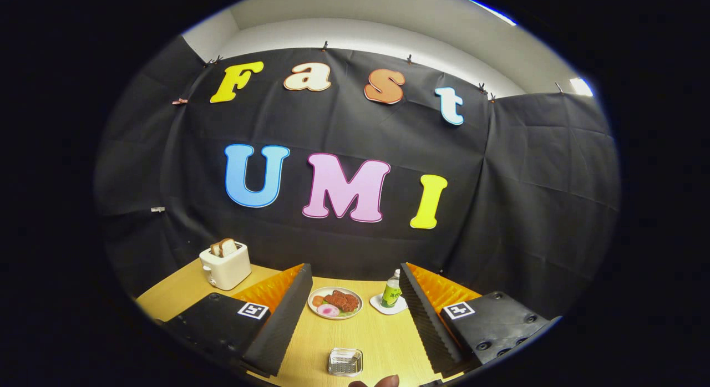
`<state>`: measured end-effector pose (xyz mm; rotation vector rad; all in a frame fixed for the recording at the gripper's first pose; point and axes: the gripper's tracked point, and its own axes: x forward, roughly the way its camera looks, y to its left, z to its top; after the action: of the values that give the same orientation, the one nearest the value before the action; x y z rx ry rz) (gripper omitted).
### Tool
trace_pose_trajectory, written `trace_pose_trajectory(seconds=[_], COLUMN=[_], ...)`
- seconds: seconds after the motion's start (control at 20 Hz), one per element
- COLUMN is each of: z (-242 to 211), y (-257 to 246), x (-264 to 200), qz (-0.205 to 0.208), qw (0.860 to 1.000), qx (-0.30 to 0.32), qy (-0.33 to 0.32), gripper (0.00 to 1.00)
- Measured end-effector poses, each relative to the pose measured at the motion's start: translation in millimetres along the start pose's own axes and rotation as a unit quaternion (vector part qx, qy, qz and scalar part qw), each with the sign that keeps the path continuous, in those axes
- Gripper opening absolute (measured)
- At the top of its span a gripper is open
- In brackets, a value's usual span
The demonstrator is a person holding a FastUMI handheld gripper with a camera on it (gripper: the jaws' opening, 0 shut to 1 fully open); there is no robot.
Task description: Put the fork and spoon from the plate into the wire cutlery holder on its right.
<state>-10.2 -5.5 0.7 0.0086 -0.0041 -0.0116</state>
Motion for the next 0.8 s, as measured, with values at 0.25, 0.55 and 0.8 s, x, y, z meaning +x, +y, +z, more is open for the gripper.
trace_pose_trajectory(seconds=[0.25, 0.55, 0.8], z=[-1, -4, -33], y=[1, 16, 61], x=[-1, -4, -10], qz=[-0.001, 0.016, 0.069], qw=[1.000, 1.000, 0.996], qx=[0.002, 0.003, 0.012], qy=[0.002, 0.008, 0.058], gripper=[0.98, 0.98, 0.98])
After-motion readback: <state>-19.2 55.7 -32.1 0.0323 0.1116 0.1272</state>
